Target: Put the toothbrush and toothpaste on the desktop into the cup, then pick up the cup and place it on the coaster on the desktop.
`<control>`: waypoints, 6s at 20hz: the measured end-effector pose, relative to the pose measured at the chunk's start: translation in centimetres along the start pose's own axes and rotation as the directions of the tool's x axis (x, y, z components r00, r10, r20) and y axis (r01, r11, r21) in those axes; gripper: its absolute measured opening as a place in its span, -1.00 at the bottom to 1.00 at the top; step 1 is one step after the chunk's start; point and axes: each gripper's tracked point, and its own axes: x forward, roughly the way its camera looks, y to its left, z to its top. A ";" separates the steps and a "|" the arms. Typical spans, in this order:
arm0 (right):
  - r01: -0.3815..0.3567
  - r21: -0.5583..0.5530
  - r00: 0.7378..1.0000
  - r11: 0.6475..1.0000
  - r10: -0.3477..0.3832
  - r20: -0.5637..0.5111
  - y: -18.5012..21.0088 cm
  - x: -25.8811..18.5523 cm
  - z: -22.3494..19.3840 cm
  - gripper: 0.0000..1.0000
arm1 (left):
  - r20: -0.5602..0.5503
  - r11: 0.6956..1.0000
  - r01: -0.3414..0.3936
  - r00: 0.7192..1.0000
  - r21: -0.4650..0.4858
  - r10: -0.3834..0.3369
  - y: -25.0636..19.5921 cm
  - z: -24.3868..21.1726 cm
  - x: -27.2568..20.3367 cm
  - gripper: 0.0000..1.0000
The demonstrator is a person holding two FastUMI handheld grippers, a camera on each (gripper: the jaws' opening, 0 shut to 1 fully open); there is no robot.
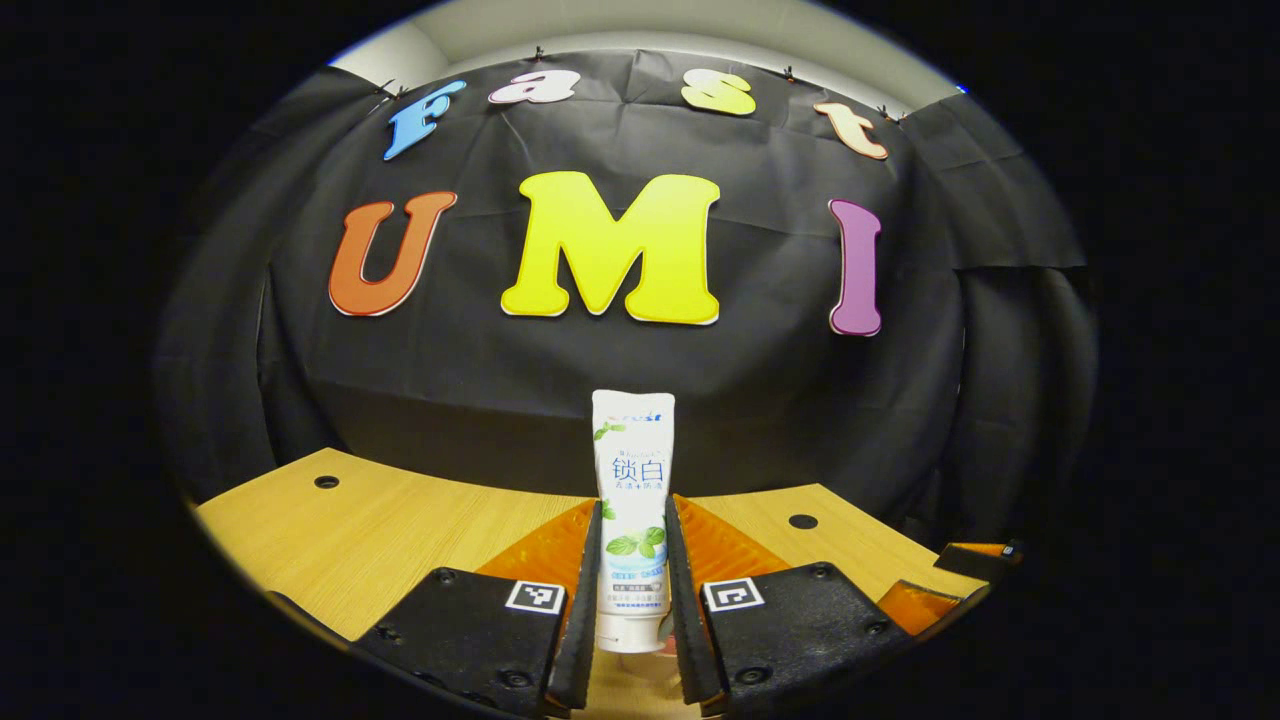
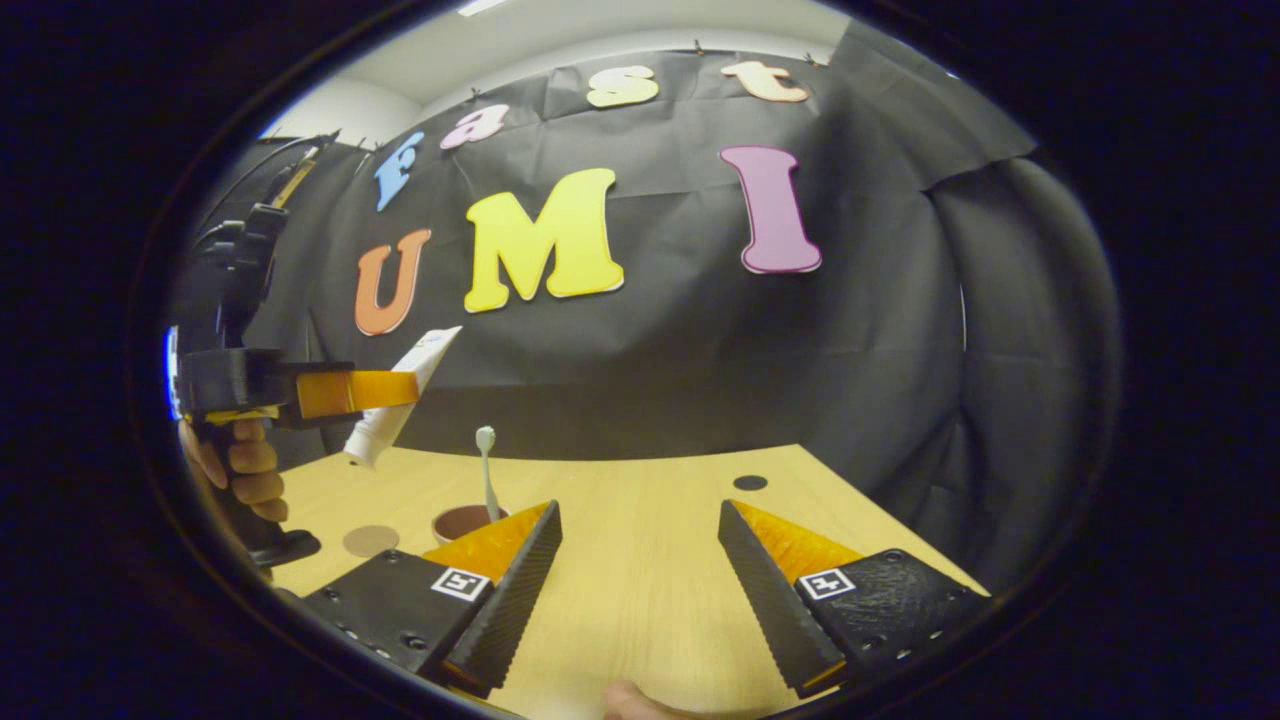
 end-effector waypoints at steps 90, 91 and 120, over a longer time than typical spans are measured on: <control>0.088 -0.227 0.570 0.970 -0.236 -0.787 13.5 5.8 -11.3 0.94 | 0.038 0.973 -0.181 0.983 0.143 0.178 16.8 -5.6 -25.5 0.93; 0.097 -0.223 0.532 0.970 -0.240 -0.812 13.4 5.9 -12.3 0.93 | 0.037 0.973 -0.183 0.983 0.141 0.179 17.1 -5.7 -25.5 0.93; -0.099 -0.212 0.474 0.972 -0.142 -0.869 14.4 7.6 -16.5 -0.47 | -0.011 0.980 -0.168 0.985 0.110 0.170 19.0 -8.5 -26.5 0.93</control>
